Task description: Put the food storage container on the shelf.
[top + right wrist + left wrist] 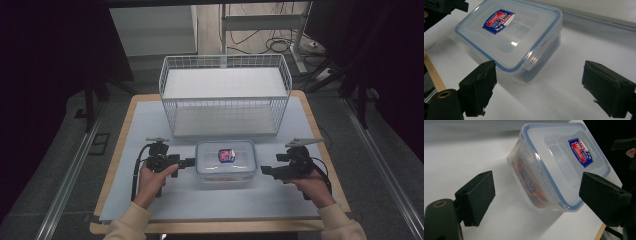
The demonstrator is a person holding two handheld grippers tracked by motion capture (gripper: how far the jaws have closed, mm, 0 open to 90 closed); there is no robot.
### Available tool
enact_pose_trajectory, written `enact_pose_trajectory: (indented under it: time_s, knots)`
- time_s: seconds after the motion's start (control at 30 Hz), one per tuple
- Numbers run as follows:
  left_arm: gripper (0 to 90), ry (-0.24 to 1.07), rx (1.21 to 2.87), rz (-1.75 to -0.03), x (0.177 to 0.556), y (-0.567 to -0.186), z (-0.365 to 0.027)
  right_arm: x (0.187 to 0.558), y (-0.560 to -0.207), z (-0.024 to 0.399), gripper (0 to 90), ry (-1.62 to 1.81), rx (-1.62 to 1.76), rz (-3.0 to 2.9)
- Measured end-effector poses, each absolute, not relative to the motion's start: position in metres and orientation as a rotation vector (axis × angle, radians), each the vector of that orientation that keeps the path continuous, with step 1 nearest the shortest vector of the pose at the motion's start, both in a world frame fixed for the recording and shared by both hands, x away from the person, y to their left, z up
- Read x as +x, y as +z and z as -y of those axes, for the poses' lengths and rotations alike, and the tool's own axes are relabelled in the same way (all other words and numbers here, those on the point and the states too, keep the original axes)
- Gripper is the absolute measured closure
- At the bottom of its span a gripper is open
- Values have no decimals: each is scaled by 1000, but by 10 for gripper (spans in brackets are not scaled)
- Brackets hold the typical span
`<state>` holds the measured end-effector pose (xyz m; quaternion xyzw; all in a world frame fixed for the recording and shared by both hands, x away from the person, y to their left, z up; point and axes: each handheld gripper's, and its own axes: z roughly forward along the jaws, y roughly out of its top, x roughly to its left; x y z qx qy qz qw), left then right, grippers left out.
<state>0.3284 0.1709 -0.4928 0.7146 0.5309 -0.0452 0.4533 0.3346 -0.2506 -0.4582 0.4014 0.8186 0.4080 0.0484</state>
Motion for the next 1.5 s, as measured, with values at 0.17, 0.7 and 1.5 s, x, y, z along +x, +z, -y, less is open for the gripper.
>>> enact_pose_trajectory:
  time_s: [0.17, 0.7, 1.5]
  knots:
    - [135, -146, 1745, -1314, 332, -495, -167, 336, -459, 245, 113, 1257, 1220, -2514]
    - [184, -255, 1782, -1306, 355, -513, -149, 347, -456, 229, 101, 1320, 1206, -2556]
    - [323, -397, 1704, -1250, 356, -522, -150, 387, -497, 220, 180, 1453, 1503, -2598]
